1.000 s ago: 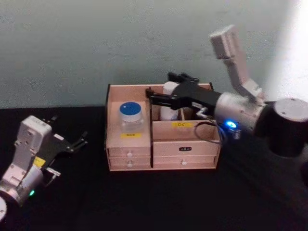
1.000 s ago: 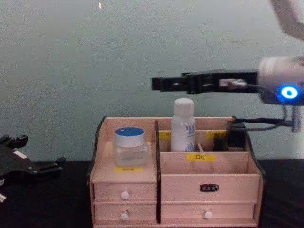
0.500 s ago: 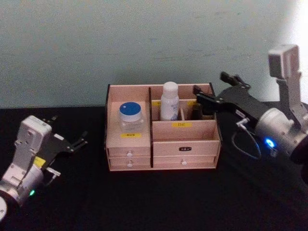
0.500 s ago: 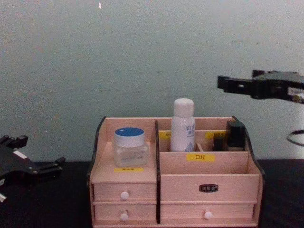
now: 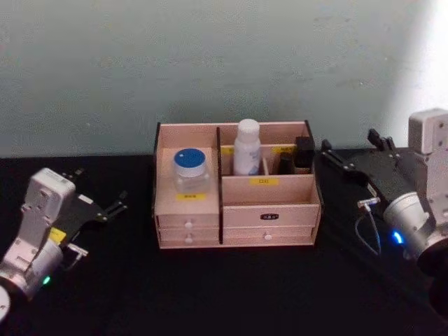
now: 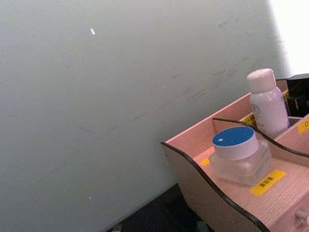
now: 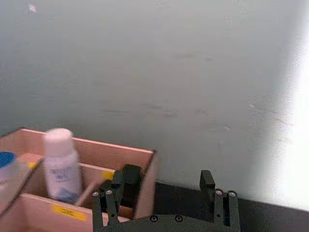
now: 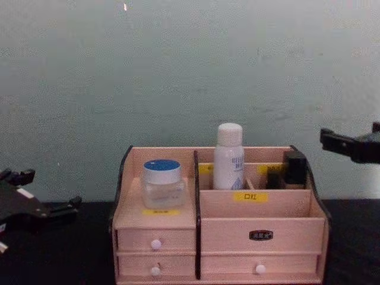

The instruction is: Pick up the facial cleanser and watermelon frost from the table and place them into the tiered storage box.

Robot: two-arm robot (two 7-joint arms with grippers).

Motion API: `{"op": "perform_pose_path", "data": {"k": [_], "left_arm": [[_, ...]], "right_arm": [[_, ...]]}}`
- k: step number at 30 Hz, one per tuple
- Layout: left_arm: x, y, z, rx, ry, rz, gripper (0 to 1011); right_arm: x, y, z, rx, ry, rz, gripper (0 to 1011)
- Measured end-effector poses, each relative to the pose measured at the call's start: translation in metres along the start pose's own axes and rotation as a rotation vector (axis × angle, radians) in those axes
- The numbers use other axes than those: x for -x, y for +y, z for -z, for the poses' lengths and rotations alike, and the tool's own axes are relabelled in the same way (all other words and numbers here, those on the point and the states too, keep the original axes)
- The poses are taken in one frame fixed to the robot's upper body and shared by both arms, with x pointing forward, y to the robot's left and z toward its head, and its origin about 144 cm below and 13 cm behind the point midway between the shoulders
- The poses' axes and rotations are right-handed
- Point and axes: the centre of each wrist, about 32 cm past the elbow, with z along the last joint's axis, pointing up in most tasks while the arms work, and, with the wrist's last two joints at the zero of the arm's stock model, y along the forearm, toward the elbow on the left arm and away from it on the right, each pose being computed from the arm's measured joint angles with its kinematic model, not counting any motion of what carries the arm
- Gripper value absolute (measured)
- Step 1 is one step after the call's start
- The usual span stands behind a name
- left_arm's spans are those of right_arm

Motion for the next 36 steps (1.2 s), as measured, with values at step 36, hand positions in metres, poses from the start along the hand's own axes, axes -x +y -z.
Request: {"op": "perform_pose_path", "data": {"k": [36], "left_arm": [[0.0,0.0,0.0,0.0,0.0,0.0,1001]], "right_arm": [[-0.008,0.005,0.045,0.199,-0.003,0.07,1003]]}}
